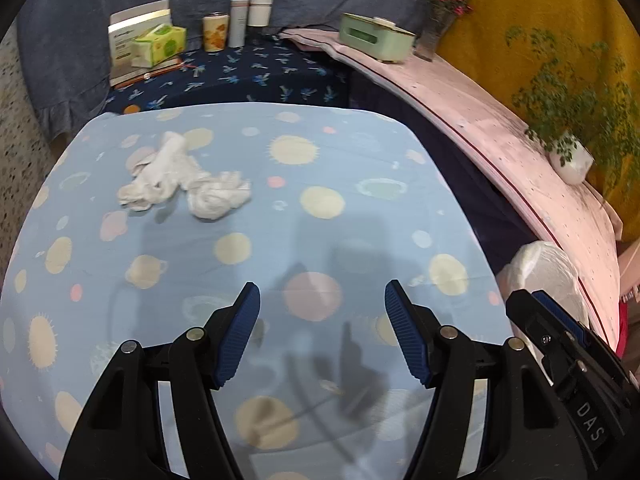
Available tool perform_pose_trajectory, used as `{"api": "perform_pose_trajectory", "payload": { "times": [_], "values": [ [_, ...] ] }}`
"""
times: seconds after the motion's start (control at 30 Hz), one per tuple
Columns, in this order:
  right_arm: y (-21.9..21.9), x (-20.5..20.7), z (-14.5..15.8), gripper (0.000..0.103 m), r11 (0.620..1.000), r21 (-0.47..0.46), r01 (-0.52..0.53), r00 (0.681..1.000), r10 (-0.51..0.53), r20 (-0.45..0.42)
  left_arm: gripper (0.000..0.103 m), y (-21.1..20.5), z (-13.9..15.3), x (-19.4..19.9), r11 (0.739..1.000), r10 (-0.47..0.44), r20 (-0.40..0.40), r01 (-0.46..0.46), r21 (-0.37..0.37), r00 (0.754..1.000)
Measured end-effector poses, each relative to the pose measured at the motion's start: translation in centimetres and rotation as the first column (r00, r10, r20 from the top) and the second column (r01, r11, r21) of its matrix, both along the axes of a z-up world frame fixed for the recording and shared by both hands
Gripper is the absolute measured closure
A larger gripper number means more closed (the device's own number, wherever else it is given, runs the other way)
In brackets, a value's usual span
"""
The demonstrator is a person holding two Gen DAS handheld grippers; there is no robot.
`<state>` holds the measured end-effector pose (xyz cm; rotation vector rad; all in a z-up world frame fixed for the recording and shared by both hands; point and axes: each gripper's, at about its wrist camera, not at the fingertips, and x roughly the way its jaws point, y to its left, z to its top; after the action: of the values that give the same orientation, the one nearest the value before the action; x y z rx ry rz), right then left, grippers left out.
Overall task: Collect trash
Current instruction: 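Move both open grippers back toward the white cloth on the table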
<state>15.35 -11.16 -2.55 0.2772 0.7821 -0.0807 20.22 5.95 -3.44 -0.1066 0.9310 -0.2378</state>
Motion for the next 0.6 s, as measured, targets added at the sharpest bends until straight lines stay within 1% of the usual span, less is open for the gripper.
{"api": "perform_pose_trajectory", "payload": {
  "times": [0.2, 0.27, 0.5, 0.53, 0.6],
  "values": [
    [3.9, 1.6, -0.4, 0.069, 0.998, -0.014, -0.066, 0.998, 0.066, -0.018, 0.041, 4.0, -0.6, 0.8, 0.998, 0.062, -0.008, -0.062, 0.002, 0.998],
    [5.0, 2.2, -0.7, 0.066, 0.996, -0.014, -0.086, 0.996, 0.086, -0.024, 0.041, 5.3, -0.8, 1.2, 0.997, 0.08, -0.012, -0.08, 0.005, 0.997],
    [9.5, 4.9, -1.8, 0.066, 0.987, -0.029, -0.16, 0.986, 0.158, -0.054, 0.041, 9.6, -2.2, 3.1, 0.991, 0.135, -0.028, -0.134, 0.03, 0.99],
    [9.9, 5.4, -2.1, 0.066, 0.986, -0.025, -0.167, 0.985, 0.165, -0.059, 0.041, 10.1, -2.5, 3.5, 0.989, 0.142, -0.033, -0.141, 0.032, 0.989],
    [10.7, 6.7, -2.6, 0.064, 0.984, -0.015, -0.178, 0.982, 0.176, -0.07, 0.034, 11.3, -2.8, 4.5, 0.987, 0.161, -0.039, -0.16, 0.033, 0.986]
  ]
}}
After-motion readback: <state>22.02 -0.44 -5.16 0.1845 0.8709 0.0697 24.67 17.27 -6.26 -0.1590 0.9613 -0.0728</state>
